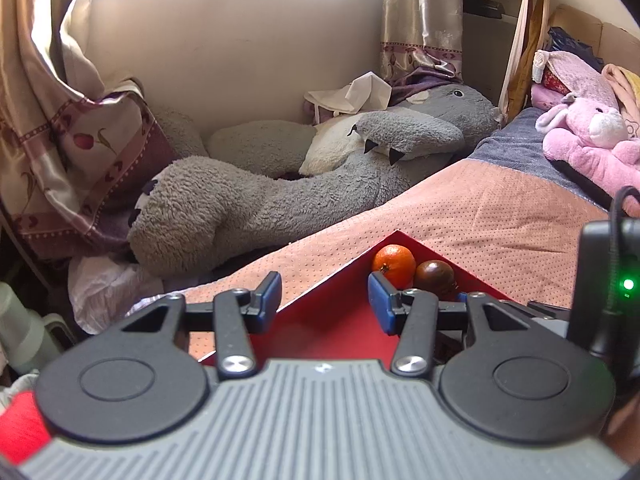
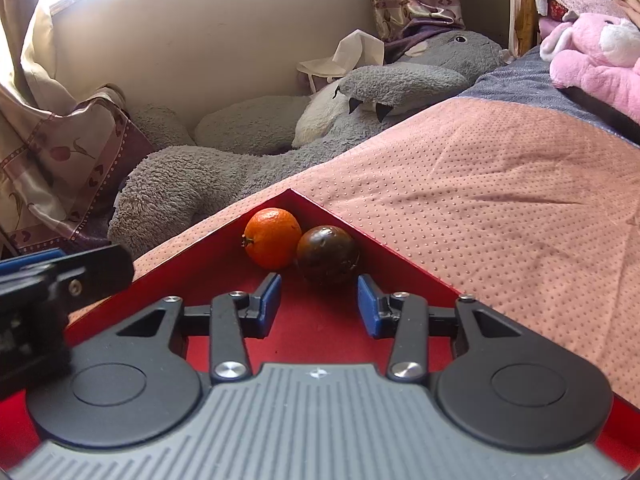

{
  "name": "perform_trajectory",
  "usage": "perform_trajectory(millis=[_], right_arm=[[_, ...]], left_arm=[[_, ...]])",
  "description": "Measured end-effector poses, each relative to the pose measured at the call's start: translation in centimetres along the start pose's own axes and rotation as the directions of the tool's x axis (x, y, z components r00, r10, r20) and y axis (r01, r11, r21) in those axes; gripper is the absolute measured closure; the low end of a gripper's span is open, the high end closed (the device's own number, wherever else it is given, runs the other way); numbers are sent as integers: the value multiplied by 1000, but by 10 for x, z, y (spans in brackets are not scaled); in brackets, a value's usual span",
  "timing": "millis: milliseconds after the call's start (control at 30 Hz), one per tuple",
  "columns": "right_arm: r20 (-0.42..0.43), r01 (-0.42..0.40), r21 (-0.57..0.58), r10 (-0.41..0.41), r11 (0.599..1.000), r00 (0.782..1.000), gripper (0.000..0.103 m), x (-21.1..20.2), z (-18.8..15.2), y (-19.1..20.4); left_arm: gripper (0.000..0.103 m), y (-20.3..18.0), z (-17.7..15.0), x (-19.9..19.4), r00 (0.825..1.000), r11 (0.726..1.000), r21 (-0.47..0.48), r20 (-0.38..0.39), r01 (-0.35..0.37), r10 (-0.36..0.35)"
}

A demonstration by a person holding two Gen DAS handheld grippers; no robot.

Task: Organize fruits
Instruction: 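Grasp the dark brown tomato in the tray with the right gripper, then grasp the mandarin in the tray with the left gripper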

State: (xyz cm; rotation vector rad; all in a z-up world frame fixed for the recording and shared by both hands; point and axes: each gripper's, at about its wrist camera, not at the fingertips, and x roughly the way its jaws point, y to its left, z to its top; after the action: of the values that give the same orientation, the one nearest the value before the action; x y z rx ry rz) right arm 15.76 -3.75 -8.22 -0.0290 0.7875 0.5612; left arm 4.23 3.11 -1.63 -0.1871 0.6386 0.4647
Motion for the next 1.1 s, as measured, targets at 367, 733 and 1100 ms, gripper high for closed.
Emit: perform_trajectory(millis=[367, 733, 1100], right_arm=[[4, -1, 57, 1, 998, 1000, 63, 17, 4, -10], [-43, 88, 92, -84, 992, 995, 64, -80, -53, -47], [-72, 70, 107, -63, 992, 995, 64, -121, -102, -42]], left_arm=[[51, 1, -1, 2, 1000, 1000, -14, -5, 15, -15], [52, -22, -2, 25, 993, 994, 81, -103, 69, -61], [52, -65, -1, 77, 983, 977, 213, -172, -20, 57]])
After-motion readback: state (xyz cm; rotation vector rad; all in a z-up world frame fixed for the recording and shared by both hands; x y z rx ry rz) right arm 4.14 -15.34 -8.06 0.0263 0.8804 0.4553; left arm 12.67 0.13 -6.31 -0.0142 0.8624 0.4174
